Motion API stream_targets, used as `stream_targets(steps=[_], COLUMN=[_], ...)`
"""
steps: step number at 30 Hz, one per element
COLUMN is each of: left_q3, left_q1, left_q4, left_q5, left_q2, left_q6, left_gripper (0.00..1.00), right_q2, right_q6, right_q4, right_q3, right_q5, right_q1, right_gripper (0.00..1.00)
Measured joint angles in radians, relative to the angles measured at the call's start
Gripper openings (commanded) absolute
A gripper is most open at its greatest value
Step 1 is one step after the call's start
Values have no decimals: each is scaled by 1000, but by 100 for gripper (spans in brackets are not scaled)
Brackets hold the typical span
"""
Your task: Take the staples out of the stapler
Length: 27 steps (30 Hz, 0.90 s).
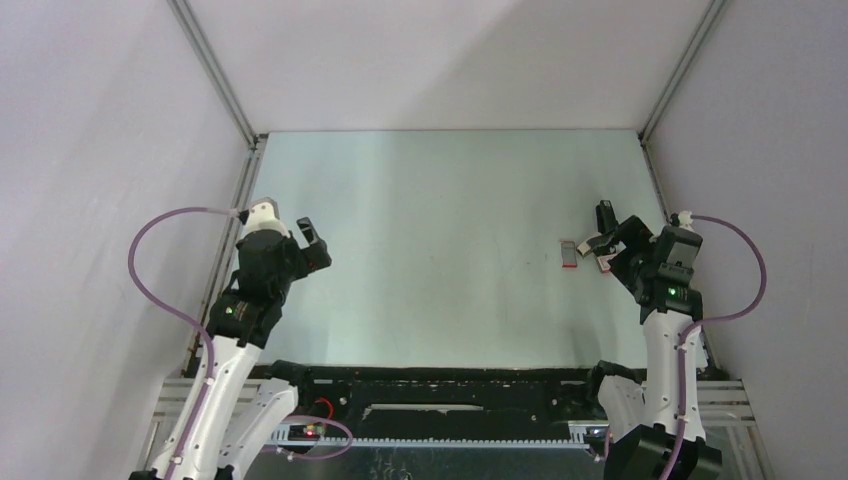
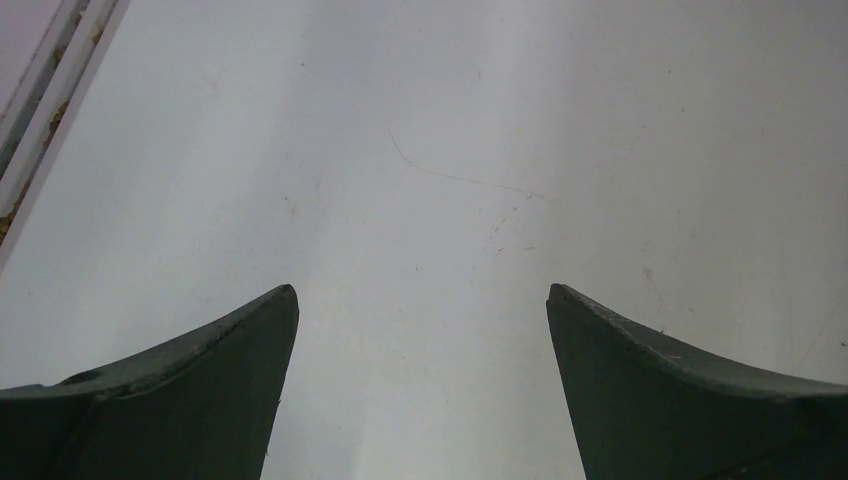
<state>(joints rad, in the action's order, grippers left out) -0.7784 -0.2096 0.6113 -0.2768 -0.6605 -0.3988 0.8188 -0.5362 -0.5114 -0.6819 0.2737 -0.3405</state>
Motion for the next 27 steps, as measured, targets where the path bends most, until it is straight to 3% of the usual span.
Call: stream_targets(steps=[11,16,27], left_q3=[0,0,0], left_q1=[37,77,130], left_q4=[0,0,0], left_q5=[58,108,171], left_q2=[-9,-23,-46], left_q6=[-1,-1,-2], left_gripper=[100,100,100], right_q2=[79,216,454], right_q6=[7,7,114], right_q4=[60,69,143], right_q3=[-9,-143,-399], right_q5=[39,32,-256], right_q1=[-7,-7,152], right_gripper=[98,98,98])
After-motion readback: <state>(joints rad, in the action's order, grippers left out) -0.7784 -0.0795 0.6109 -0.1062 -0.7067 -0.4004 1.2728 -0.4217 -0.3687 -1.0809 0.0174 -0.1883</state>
